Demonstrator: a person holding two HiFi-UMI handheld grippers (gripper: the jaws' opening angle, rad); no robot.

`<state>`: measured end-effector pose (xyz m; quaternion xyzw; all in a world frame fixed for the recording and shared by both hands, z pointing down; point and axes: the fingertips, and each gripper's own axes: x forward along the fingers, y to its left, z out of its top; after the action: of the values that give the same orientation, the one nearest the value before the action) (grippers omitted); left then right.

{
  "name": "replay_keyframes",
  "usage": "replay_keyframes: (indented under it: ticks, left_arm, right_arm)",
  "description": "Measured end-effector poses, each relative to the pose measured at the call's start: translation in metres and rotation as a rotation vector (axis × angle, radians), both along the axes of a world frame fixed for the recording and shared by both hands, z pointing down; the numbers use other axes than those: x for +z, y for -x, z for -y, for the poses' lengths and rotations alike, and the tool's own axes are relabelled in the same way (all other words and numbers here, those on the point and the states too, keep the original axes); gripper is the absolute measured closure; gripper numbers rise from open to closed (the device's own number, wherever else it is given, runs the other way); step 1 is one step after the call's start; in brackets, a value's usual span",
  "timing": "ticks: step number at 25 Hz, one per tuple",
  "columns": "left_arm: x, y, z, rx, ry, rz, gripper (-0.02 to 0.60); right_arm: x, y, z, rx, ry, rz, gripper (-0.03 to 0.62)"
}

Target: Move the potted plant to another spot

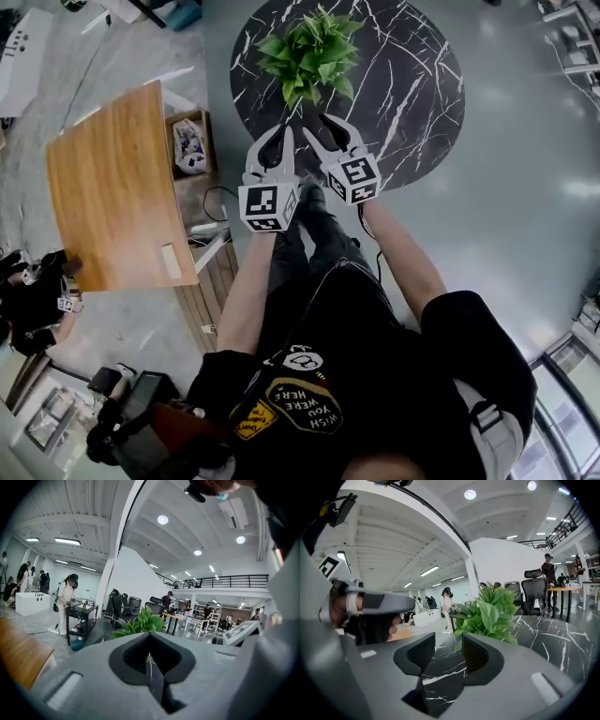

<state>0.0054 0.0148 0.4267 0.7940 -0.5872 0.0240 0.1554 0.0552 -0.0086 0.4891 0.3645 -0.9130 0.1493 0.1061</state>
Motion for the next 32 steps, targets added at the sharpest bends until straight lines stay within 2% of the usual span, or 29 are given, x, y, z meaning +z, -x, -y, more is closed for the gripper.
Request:
replay_keyframes:
  ticks: [3,6,10,13,17,23,28,32]
  left_arm:
    - [0.019,0.01,0.026,-0.018,0.008,-0.033,0.578]
    - [0.033,0.019,0.046,-0.039,0.019,-0.075,0.578]
    - [0.045,0.024,0.054,-0.035,0.033,-0.091,0.578]
    - [0.049,0.03,0.054,-0.032,0.046,-0.109,0.578]
    - [0.049,0.043,0.056,-0.046,0.049,-0.153,0.578]
    - [0.046,0.056,0.067,-0.05,0.031,-0.126,0.578]
    - [0.046,0.055,0.065,-0.057,0.034,-0.136,0.578]
    - [0.053,0.053,0.057,-0.058,0.042,-0.145,0.578]
  right_arm:
    - [0.06,0.0,0.027,0.024,0.025,-0.068,0.369]
    - [0.11,0.0,0.059,0.071,0.027,-0.136,0.285]
    - [0.156,0.01,0.098,0.107,0.069,-0.143,0.19]
    - [0.166,0.025,0.123,0.094,0.065,-0.129,0.135]
    - [0.167,0.045,0.149,0.066,0.033,-0.133,0.111]
    - [0.164,0.054,0.168,0.086,-0.001,-0.137,0.105]
    - [0.165,0.069,0.148,0.024,-0.006,-0.134,0.102]
    - [0.165,0.075,0.101,-0.048,-0.002,-0.13,0.102]
